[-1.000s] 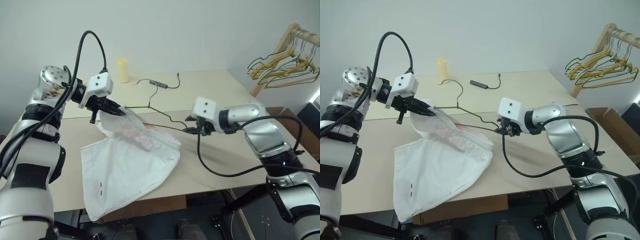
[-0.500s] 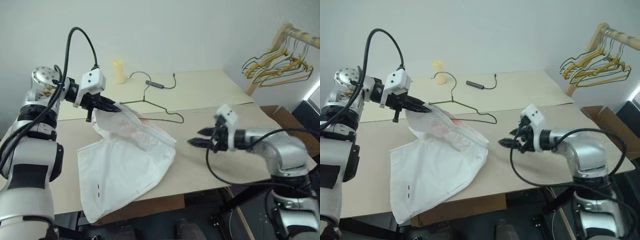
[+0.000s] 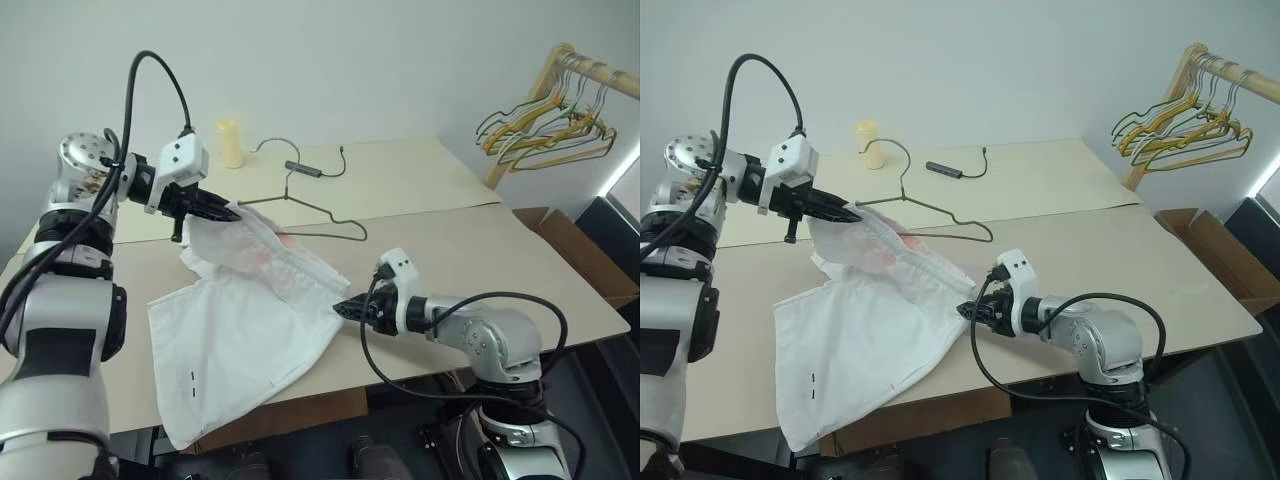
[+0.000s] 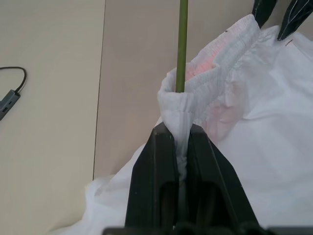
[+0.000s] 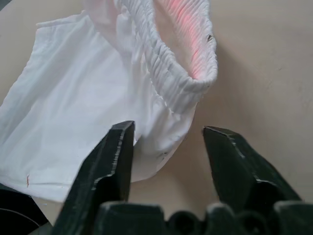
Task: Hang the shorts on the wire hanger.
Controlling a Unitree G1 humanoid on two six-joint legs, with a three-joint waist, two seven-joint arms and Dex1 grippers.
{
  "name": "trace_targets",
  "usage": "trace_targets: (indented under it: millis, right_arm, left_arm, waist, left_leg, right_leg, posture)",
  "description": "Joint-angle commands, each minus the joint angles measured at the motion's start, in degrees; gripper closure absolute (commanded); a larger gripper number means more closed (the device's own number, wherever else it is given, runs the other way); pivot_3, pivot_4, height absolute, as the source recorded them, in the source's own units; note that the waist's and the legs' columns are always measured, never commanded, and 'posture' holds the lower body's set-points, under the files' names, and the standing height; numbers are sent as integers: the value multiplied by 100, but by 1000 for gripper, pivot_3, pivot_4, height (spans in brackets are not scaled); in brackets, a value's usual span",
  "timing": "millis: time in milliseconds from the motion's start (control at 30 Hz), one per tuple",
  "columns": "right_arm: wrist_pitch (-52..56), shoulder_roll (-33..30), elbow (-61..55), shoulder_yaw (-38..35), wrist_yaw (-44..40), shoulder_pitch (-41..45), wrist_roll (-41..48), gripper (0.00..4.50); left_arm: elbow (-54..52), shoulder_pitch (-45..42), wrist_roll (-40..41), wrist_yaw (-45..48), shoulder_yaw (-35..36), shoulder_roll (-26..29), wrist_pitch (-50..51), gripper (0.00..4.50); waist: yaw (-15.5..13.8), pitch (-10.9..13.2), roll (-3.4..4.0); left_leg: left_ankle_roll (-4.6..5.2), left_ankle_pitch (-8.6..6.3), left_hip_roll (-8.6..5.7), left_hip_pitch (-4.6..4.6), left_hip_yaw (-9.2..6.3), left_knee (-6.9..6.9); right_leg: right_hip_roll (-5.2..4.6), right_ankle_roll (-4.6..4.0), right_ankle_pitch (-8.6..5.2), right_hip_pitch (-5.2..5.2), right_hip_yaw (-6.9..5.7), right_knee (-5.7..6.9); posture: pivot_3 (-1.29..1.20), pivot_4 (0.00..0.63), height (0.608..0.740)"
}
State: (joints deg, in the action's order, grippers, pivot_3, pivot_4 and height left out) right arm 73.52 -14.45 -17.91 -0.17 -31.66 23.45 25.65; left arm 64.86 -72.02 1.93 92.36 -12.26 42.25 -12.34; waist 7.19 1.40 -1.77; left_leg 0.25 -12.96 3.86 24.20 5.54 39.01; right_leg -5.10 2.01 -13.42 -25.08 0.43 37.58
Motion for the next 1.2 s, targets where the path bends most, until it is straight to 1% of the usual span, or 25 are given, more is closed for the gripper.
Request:
trace_targets:
  millis: [33, 133, 167, 367, 433, 500, 633, 733, 867, 933, 1100, 1200]
  right_arm:
    - [-66, 21, 48, 47, 132, 140, 76, 3282]
    - [-175, -60, 166, 95, 161, 131, 47, 4377]
    - [-221, -95, 206, 92, 152, 134, 53, 4444]
    - [-755, -442, 499, 222, 173, 243, -169, 4444]
    - [-1237, -709, 622, 430, 174, 285, -471, 4444]
    - [-1660, -921, 897, 408, 200, 435, -676, 4444]
    - [-2171, -1257, 1384, 375, 8, 704, -793, 4444]
    - [-2507, -1435, 1890, 403, -39, 930, -961, 4444]
    - [-2898, -1657, 2187, 406, -143, 1107, -1115, 4444]
    - [-2974, -1730, 2239, 354, -153, 1136, -1126, 4444]
    - [-3071, -1888, 2143, 292, -153, 1087, -1111, 4444]
    - [-3099, -1996, 1968, 286, -159, 1045, -1129, 4444]
  left_arm:
    - [-68, -112, -5, 14, 173, 41, -77, 4500]
    - [-95, -89, 25, 14, 194, 67, -54, 4500]
    - [-109, -78, 49, 14, 189, 84, -50, 4500]
    - [-319, 36, 540, 14, -31, 256, 56, 4500]
    - [-503, 116, 810, 14, -200, 375, 145, 4500]
    - [-746, 214, 1160, 14, -397, 534, 275, 4500]
    - [-1114, 360, 1745, 14, -689, 752, 468, 4500]
    - [-1245, 418, 1996, 14, -849, 840, 533, 4500]
    - [-1225, 427, 1926, 14, -992, 897, 485, 4500]
    - [-1050, 393, 1698, 14, -911, 840, 323, 4500]
    - [-896, 357, 1516, 14, -819, 768, 230, 4500]
    - [-745, 316, 1273, 14, -720, 685, 148, 4500]
  waist:
    - [2, 0, 0]
    - [1, 0, 0]
    - [1, 0, 0]
    - [3, 0, 0]
    - [6, 0, 0]
    - [17, 0, 0]
    - [0, 0, 0]
    - [-14, 0, 0]
    - [-15, 0, 0]
    - [-15, 0, 0]
    - [-13, 0, 0]
    - [-16, 0, 0]
  left_leg:
    - [0, 0, 0, 0, -1, 0]
    - [0, 0, 0, 0, -1, 0]
    - [0, 0, 0, 0, -1, 0]
    - [0, 0, 0, -1, -2, 0]
    - [0, 0, 0, 0, -2, 0]
    - [0, 0, 0, 0, -2, -1]
    - [0, 0, 0, -1, -2, -1]
    - [0, 0, 0, -1, -2, -1]
    - [1, 0, -1, -2, -1, 0]
    - [1, 0, -1, -1, -1, -1]
    - [1, 0, -1, -2, 1, 0]
    - [1, 0, -1, -2, 1, -1]
  right_leg:
    - [0, 0, 0, 0, 0, 1]
    - [0, 0, 0, 0, 0, 1]
    - [0, 0, 0, 0, 0, 0]
    - [0, 0, 0, 0, 1, 1]
    - [0, 1, 0, 0, 0, 1]
    - [0, 1, -1, 0, 2, 0]
    - [0, 2, -1, -1, 3, 0]
    - [1, 2, -1, 0, 3, -1]
    - [1, 1, -1, 1, 3, -1]
    - [1, 2, -1, 1, 3, -2]
    - [1, 1, -1, 1, 3, -1]
    - [1, 2, -1, 2, 3, -2]
  posture:
    - [-108, 0, 740]
    - [-103, 0, 740]
    - [-103, 0, 740]
    - [-97, 0, 740]
    - [-97, 0, 740]
    - [-96, 0, 740]
    - [-93, 0, 740]
    - [-87, 0, 740]
    - [-82, 0, 740]
    - [-82, 0, 740]
    - [-85, 0, 740]
    - [-89, 0, 740]
